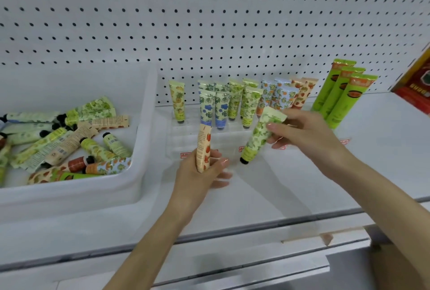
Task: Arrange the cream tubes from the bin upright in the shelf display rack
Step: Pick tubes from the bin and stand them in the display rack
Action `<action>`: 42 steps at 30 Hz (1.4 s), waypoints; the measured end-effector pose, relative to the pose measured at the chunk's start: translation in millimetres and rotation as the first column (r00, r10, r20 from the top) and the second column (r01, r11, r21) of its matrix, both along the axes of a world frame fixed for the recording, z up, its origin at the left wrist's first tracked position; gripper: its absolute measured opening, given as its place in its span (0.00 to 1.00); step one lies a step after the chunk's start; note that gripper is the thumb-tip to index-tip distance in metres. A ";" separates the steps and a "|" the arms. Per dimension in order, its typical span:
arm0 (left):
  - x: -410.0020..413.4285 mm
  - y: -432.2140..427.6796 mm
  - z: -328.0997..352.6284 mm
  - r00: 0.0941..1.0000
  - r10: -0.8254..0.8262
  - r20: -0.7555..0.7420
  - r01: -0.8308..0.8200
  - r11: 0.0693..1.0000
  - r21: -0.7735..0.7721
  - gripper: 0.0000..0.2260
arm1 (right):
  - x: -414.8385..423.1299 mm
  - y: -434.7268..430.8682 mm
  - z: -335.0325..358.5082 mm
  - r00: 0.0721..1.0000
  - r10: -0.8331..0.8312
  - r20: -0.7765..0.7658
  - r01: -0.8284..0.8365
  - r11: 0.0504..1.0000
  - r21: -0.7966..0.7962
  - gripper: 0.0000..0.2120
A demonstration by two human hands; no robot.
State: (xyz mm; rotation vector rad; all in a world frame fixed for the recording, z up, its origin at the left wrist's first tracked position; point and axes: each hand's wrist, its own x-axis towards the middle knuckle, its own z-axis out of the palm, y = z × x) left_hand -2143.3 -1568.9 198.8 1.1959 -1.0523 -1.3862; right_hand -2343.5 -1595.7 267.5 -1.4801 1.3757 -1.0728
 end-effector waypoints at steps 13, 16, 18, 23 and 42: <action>11.6 -9.6 -13.1 0.989 -0.053 -0.137 0.050 0.998 -0.029 0.11 | 18.7 -74.8 26.5 0.820 -0.123 -0.558 -0.020 0.970 -0.243 0.05; 11.6 -9.6 -12.8 0.992 -0.067 -0.103 0.063 0.997 -0.042 0.09 | 22.3 -83.4 28.7 0.756 -0.167 -0.633 -0.044 0.952 -0.304 0.06; 11.6 -10.0 -12.5 0.995 -0.066 -0.081 0.063 0.997 -0.040 0.08 | 23.3 -88.0 27.7 0.728 -0.198 -0.656 -0.034 0.945 -0.324 0.07; 11.1 -10.7 -10.1 0.996 -0.069 -0.057 0.067 0.997 -0.032 0.07 | 21.5 -97.2 27.0 0.721 -0.241 -0.649 0.002 0.938 -0.347 0.09; 10.7 -10.5 -9.5 0.997 -0.077 -0.013 0.077 0.996 -0.038 0.07 | 27.0 -106.7 13.3 0.679 -0.245 -0.692 -0.027 0.933 -0.358 0.09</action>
